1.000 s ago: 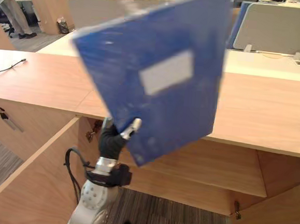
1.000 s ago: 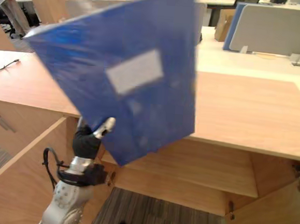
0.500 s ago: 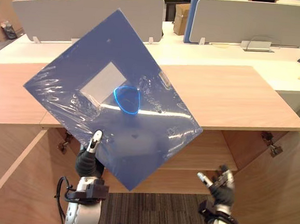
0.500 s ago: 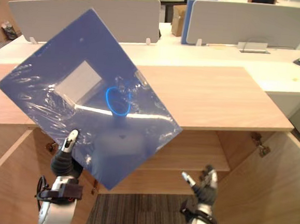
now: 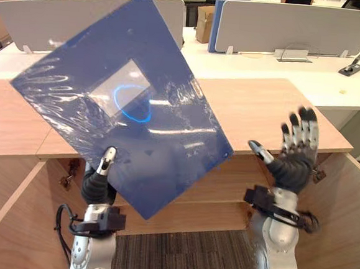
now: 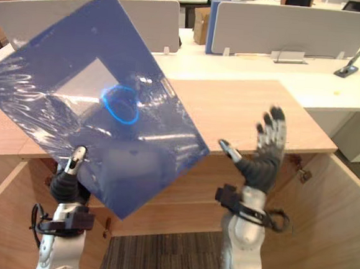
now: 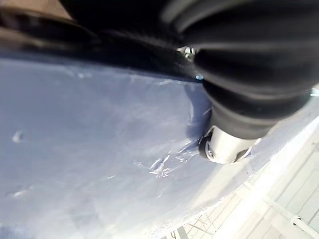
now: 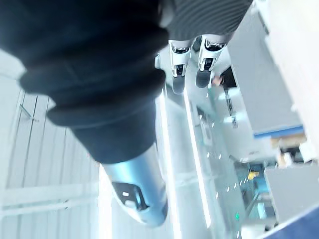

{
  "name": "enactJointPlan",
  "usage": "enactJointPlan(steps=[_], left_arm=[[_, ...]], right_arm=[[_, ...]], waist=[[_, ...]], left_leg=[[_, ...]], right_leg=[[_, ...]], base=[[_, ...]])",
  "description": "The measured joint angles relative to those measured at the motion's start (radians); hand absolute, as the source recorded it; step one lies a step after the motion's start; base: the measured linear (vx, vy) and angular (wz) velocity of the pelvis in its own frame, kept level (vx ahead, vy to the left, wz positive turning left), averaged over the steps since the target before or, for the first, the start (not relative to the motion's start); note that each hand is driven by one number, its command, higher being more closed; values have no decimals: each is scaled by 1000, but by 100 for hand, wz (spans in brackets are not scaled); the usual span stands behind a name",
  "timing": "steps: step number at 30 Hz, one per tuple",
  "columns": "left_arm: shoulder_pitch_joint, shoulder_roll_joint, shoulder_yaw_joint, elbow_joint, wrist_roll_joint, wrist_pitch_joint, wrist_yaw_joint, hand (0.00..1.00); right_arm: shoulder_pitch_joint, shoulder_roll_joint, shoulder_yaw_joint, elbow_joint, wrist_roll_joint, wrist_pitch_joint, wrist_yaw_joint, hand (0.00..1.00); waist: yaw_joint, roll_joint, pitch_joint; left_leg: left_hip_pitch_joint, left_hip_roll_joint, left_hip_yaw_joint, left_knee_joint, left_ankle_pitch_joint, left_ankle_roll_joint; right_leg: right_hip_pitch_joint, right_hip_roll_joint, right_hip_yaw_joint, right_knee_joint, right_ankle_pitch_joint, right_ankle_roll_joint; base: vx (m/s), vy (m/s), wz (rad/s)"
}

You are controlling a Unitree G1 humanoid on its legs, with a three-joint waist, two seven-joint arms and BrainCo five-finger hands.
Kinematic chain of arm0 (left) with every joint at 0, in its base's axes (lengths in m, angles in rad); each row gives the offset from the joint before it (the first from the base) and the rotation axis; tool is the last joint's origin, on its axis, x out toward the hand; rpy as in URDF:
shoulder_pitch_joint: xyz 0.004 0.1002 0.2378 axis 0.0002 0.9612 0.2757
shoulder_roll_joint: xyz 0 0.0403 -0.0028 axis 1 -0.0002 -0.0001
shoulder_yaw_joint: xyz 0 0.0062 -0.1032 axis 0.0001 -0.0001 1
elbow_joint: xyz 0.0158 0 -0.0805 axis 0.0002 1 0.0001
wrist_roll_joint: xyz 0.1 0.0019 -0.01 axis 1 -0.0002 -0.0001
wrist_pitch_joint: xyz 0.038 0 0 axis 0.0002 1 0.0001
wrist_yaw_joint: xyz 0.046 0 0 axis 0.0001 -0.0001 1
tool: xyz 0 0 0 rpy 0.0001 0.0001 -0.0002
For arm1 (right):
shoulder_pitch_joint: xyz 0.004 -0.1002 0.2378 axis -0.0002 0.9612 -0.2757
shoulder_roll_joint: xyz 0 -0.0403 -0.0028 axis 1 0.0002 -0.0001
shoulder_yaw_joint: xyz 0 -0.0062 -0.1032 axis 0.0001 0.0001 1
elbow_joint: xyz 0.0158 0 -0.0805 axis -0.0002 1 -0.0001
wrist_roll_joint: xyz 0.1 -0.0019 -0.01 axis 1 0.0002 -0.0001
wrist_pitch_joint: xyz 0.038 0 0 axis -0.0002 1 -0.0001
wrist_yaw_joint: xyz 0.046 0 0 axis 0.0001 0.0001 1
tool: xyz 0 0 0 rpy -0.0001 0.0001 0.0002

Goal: Walk over to the cabinet, pick up the folder, carry it to the office cabinet, place the folder inside the office cabinet, then close the office cabinet door

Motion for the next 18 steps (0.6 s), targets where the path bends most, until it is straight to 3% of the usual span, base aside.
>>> enactJointPlan(steps=[7,9,14,18], left_arm=[[-22,15,42,36,83,15,-25,100],[-22,17,42,46,111,17,-30,100],[-28,63,25,47,171,18,-32,100],[-41,99,-10,46,198,18,-32,100]], right_arm=[[-200,-169,80,214,354,25,194,0],[-247,-215,110,273,415,38,222,0],[-502,-440,305,485,640,116,274,0],[-633,-541,393,521,734,137,296,0]], waist=[[13,-3,1],[17,-3,1],[27,-3,2],[33,-6,4]], left_leg=[[0,-8,-20,0,4,6],[0,-8,-25,0,7,8],[-2,-10,-44,-1,16,12],[-5,-13,-56,-1,21,14]], right_leg=[[10,-5,-20,1,1,2],[11,-5,-24,3,1,2],[14,-5,-41,10,1,2],[15,-6,-54,8,1,2]], base=[[-16,10,7],[-32,1,9],[-41,6,10],[-25,6,11]])
